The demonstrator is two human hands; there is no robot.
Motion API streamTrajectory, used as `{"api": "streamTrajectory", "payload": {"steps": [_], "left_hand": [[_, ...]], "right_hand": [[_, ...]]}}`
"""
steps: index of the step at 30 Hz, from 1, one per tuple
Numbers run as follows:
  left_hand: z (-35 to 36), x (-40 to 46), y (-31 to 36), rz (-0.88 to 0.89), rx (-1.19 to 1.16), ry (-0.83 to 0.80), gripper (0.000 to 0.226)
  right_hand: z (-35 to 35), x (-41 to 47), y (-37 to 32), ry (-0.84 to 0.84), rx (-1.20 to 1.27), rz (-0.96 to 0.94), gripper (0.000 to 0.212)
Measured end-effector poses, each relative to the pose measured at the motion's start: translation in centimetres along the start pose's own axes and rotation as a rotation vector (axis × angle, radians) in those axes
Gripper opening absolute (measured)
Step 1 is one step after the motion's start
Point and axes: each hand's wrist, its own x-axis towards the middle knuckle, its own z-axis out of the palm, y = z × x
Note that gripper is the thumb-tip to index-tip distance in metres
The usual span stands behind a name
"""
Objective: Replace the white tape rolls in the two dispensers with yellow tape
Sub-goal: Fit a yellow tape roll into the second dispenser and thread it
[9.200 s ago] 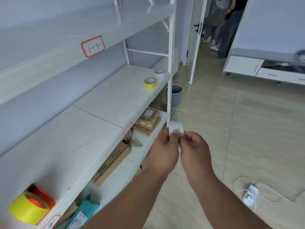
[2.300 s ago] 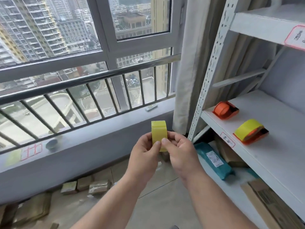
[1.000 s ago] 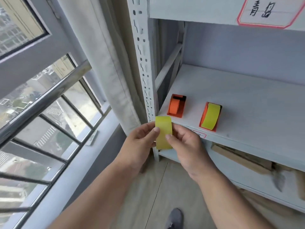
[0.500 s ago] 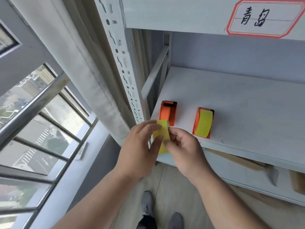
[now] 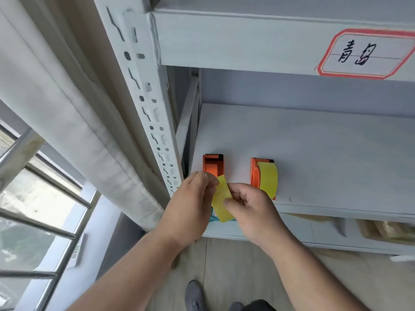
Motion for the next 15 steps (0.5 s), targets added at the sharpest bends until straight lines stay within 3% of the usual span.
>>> {"api": "streamTrajectory", "payload": {"steps": [4,8,10,13,15], "left_hand": [[0.0,0.9,-0.7,-0.010,-0.174,0.091,0.017],[0.4,0.6,-0.5,-0.281,-0.419,0.183,0.017],[1.5,0.0,-0.8,-0.425,-0.531,0.111,0.004],[2.9,-0.4,-0.9,-0.521,-0.667,-0.086,0.012],[3.6,0.0,-0.7,-0.546,-0.741,-0.125,0.010]], "right_hand": [[0.5,0.1,0.2,0.062,0.053,0.018,0.028],[0.5,0.3,0.5,0.091,0.149,0.056,0.025],[0.3,0.6,0.7,0.099,0.177,0.053,0.030],[0.1,1.0,0.5,0.097,0.243,0.072,0.032],[0.0,1.1,0.2,0.084,0.276,0.104,0.031]]}}
